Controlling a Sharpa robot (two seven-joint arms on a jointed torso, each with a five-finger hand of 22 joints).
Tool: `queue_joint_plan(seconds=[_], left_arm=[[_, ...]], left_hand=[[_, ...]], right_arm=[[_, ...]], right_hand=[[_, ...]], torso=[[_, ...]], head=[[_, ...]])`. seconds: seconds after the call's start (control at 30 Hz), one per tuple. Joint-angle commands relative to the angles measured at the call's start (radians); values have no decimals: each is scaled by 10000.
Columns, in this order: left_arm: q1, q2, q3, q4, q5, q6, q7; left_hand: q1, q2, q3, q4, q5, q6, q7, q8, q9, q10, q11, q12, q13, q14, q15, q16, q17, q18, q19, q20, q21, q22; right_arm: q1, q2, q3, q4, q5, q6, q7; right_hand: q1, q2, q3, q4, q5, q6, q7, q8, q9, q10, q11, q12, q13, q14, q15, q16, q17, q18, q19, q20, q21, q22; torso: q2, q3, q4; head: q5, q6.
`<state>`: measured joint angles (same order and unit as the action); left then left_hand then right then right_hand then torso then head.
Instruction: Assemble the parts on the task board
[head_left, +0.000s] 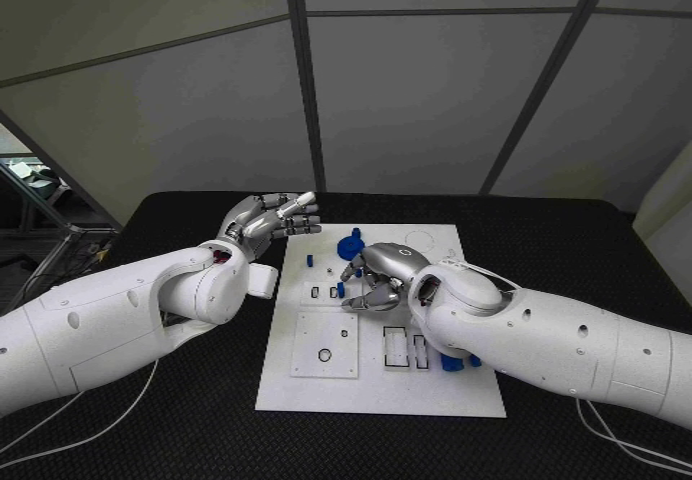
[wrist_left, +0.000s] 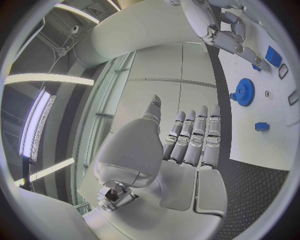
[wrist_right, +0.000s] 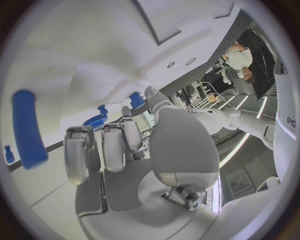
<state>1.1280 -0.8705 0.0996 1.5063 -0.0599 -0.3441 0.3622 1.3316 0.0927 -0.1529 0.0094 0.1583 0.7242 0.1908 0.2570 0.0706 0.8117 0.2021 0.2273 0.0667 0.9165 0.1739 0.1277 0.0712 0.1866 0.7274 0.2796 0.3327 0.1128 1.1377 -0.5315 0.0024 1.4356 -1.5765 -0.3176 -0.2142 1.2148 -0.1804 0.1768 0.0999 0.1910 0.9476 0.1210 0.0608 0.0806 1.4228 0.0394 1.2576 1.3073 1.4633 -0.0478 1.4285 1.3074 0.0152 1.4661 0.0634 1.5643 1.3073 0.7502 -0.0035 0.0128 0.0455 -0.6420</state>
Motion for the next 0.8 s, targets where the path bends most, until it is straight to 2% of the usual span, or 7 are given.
queue_joint_plan(seconds=[0.03, 0.13, 0.4, 0.67, 0.7, 0.73, 0.8], left_arm=[[19, -31, 9, -29, -425, 89, -205], [19, -55, 9, -63, -588, 55, -414], [18, -108, 10, -320, -2076, 353, -1594], [38, -91, 13, -480, -4972, 1763, -4058], [54, -78, 13, -462, -5417, 1971, -4444], [88, -54, 14, -444, -5928, 2256, -4917], [173, 6, 14, -425, -6640, 2567, -5617]], left_hand=[[-15, 132, -60, -100, 30, 133, 342, -32, 8, 438, -25, 158, 31, 368, -67, 109, 45, -37, 247, -45, 144, 41], [-23, 185, -126, -204, 64, 205, 310, -55, 5, 691, -98, 165, 11, 785, -181, 222, 106, -27, 543, -146, 322, 85], [-106, 377, -293, -326, 111, 1482, 61, 400, 207, 2173, -595, 624, 197, 2398, -739, 830, 518, 2, 1669, -643, 1016, 326], [-436, 588, -632, -100, 586, 2884, -925, 865, 677, 4561, -1680, 1705, 1072, 5608, -1964, 3248, 2209, -35, 4155, -1835, 2902, 1234], [-553, 574, -714, -10, 575, 2931, -954, 878, 737, 4759, -1757, 1901, 1279, 5783, -2042, 3905, 2832, -42, 4320, -1919, 3108, 1354], [-798, 639, -883, 276, 268, 3108, -1209, 1000, 996, 5132, -1995, 2601, 2076, 5836, -2290, 7123, 6116, -78, 4740, -2169, 3825, 1793], [-1198, 613, -1129, 654, -438, 3242, -1226, 1165, 1242, 5512, -2045, 4313, 4109, 6092, -2334, 9374, 8608, -224, 5025, -2264, 4811, 2972]], right_arm=[[20, -293, 9, 384, 568, -1052, 723], [26, -754, 14, 873, 1006, -1427, 1241], [170, -2053, 60, 2148, 2084, -2231, 2315], [357, -3033, 605, 2746, 3506, -1975, 2578], [415, -3155, 654, 2782, 3719, -1905, 2564], [485, -3290, 704, 2811, 3935, -1813, 2530], [561, -3454, 814, 2803, 4206, -1669, 2452]], right_hand=[[371, -195, -539, 496, 55, -919, 145, 23, -166, -362, 93, -675, -388, 483, 159, -172, 8, -92, 901, 144, -99, 2416], [812, -297, -837, 1174, 50, -1109, 147, 26, -157, -366, 132, -778, -519, 500, 186, -171, 37, -88, 895, 178, -110, 2405], [1243, -201, -805, 1506, 71, -730, 135, 71, -122, -428, 82, -950, -697, 488, 163, -224, -18, -79, 873, 167, -138, 2372], [1463, -54, -716, 1595, 118, -511, 87, 118, -100, -445, 38, -1015, -775, 478, 132, -268, -63, -58, 826, 141, -197, 2299], [1480, -36, -706, 1595, 122, -477, 79, 126, -96, -444, 32, -1015, -778, 478, 128, -272, -66, -56, 822, 137, -202, 2294], [1501, -14, -694, 1592, 128, -434, 69, 137, -91, -444, 23, -1019, -785, 476, 121, -280, -76, -53, 815, 132, -211, 2282], [1506, -10, -691, 1591, 129, -426, 66, 138, -90, -454, 22, -1040, -803, 471, 119, -296, -99, -45, 796, 131, -234, 2254]], torso=[[-18, -5, -18], [-26, -5, -34], [-49, 16, -56], [-152, 74, -74], [-169, 83, -84], [-199, 98, -96], [-236, 112, -110]], head=[[38, 15], [59, 46], [73, 164], [108, 147], [129, 137], [160, 108], [187, 83]])
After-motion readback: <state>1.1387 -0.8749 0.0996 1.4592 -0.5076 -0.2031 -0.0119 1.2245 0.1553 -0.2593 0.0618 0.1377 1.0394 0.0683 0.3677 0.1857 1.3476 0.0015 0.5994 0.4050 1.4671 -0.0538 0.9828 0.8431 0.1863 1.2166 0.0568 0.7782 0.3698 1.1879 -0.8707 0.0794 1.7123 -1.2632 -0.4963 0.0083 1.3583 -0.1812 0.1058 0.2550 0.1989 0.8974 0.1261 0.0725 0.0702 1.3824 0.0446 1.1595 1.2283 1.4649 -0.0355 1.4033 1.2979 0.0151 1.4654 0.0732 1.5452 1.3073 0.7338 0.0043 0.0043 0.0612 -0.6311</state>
